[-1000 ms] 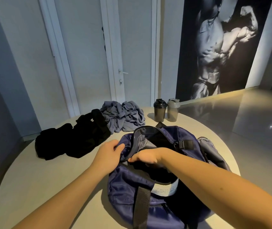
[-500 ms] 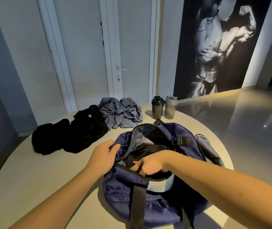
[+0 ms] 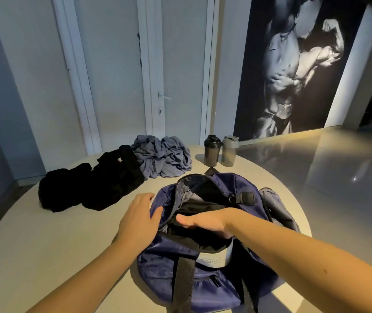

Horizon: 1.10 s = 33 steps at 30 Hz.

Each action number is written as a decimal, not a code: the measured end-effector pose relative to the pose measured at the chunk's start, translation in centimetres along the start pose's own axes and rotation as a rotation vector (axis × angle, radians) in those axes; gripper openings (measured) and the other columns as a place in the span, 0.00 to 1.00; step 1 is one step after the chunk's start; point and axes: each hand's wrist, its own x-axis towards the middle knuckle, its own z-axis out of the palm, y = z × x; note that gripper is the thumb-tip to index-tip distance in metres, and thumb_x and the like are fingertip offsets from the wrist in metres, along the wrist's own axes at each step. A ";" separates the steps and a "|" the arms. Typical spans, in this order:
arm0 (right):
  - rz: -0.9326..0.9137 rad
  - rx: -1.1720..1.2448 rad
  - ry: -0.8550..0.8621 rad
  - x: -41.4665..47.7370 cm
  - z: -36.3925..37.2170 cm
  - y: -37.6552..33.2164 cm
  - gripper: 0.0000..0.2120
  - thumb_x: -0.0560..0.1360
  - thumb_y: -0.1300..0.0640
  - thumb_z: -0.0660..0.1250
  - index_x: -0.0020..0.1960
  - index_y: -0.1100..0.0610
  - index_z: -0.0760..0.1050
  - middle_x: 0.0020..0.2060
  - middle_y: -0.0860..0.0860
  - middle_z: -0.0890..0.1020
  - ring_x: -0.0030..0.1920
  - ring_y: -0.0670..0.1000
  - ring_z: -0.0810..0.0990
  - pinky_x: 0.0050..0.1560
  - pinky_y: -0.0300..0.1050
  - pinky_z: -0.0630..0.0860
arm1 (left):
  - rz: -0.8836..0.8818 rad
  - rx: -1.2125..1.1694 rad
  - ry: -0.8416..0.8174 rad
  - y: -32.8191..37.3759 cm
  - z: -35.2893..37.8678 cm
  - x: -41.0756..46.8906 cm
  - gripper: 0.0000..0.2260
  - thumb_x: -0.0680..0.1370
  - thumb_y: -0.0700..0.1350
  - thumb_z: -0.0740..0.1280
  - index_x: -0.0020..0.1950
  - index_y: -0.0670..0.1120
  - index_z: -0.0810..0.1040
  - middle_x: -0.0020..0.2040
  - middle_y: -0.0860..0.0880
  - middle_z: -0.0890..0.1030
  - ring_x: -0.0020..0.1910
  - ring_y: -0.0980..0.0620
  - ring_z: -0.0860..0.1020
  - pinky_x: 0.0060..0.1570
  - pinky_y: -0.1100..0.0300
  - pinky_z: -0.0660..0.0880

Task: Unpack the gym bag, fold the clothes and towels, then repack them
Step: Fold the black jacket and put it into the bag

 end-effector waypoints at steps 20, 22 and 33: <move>-0.363 -0.624 0.466 -7.2 -0.9 8.0 0.19 0.82 0.38 0.58 0.61 0.48 0.79 0.55 0.43 0.82 0.58 0.44 0.78 0.78 0.46 0.47 | 0.433 0.388 -0.402 5.0 -1.9 -2.6 0.19 0.82 0.66 0.52 0.45 0.53 0.70 0.44 0.51 0.80 0.45 0.49 0.77 0.41 0.54 0.67; -0.333 -0.722 0.479 -8.0 -1.9 9.2 0.13 0.81 0.38 0.59 0.50 0.45 0.76 0.46 0.42 0.80 0.51 0.41 0.76 0.76 0.45 0.44 | 0.453 0.329 -0.278 4.1 -1.9 -2.5 0.21 0.80 0.69 0.52 0.42 0.53 0.70 0.42 0.53 0.77 0.45 0.51 0.74 0.44 0.55 0.69; -0.110 -0.464 0.885 -2.1 -6.7 12.4 0.11 0.83 0.58 0.58 0.53 0.50 0.79 0.55 0.49 0.84 0.61 0.56 0.78 0.74 0.65 0.60 | 0.013 -0.002 -0.226 2.4 3.0 -2.4 0.12 0.81 0.59 0.64 0.53 0.52 0.70 0.83 0.52 0.51 0.78 0.49 0.57 0.68 0.49 0.69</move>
